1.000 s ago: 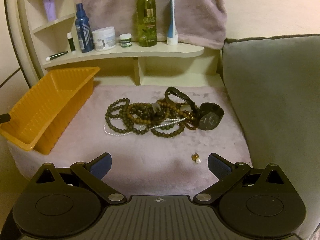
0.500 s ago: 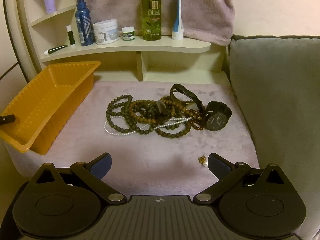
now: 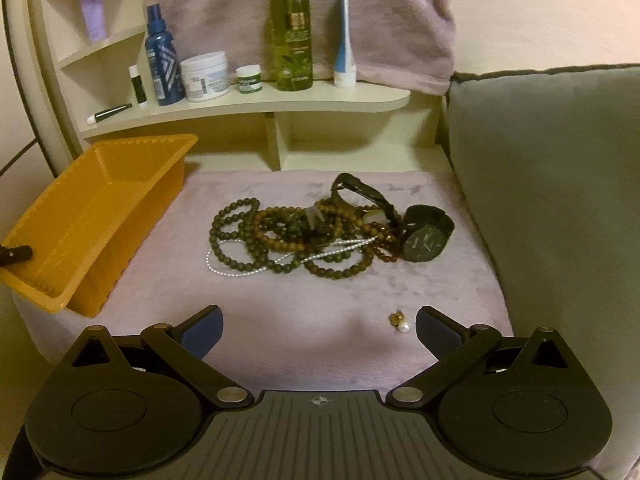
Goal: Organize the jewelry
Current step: 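Grasp the orange tray's rim with the left tool and tilt it up, then pinch the small gold earring with the right tool while the left tool holds the tray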
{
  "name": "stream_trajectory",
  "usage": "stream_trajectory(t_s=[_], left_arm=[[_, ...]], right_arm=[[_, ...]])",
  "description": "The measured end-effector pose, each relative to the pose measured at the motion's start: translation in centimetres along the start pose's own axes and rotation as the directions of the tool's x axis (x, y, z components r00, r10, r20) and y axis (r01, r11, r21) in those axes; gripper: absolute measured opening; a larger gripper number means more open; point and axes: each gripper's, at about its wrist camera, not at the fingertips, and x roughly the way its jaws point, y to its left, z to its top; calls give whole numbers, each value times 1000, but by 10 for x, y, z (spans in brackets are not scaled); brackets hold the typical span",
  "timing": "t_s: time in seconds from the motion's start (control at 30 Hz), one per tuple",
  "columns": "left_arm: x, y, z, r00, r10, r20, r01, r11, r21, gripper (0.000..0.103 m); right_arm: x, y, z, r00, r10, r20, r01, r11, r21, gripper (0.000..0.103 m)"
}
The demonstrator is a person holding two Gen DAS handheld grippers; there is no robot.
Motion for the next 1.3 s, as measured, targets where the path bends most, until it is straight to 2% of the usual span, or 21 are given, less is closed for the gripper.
stream_trajectory(t_s=[0.27, 0.43, 0.63, 0.7, 0.73, 0.8, 0.97, 1.03, 1.2, 1.27, 1.3], left_arm=[[-23, -39, 1, 997, 65, 28, -67, 994, 86, 5], [-38, -67, 0, 989, 127, 72, -138, 975, 173, 4], [-51, -102, -2, 978, 163, 128, -192, 943, 272, 5], [-53, -112, -4, 974, 176, 140, -211, 932, 294, 5], [-54, -115, -5, 972, 182, 146, -219, 928, 302, 5], [-54, -121, -6, 970, 189, 151, -228, 923, 310, 5], [-55, -129, -4, 967, 201, 157, -243, 913, 327, 5], [-56, -132, -4, 967, 201, 158, -244, 911, 332, 5], [-56, -136, -4, 967, 201, 159, -244, 912, 329, 5], [-55, -137, -5, 967, 199, 157, -241, 912, 331, 5], [-55, -137, -5, 968, 198, 157, -240, 912, 333, 5]], right_arm=[[-1, -10, -5, 1000, 9, 24, -10, 999, 32, 102], [-2, -21, -13, 999, 8, 35, -10, 998, 60, 102], [-1, -40, -23, 997, -8, 71, 4, 998, 56, 102], [0, -46, -27, 997, -20, 80, 17, 999, 41, 86], [2, -50, -28, 997, -16, 77, 13, 999, 40, 74], [8, -58, -29, 997, -10, 79, 7, 999, 39, 69], [29, -66, -30, 997, 9, 77, -9, 1000, -7, 36], [40, -65, -30, 999, 19, 51, -17, 999, -32, 27], [49, -63, -32, 999, 2, 55, 1, 998, -66, 22], [49, -63, -33, 998, 4, 60, 1, 998, -70, 11], [49, -63, -33, 998, 1, 63, 3, 997, -73, 11]])
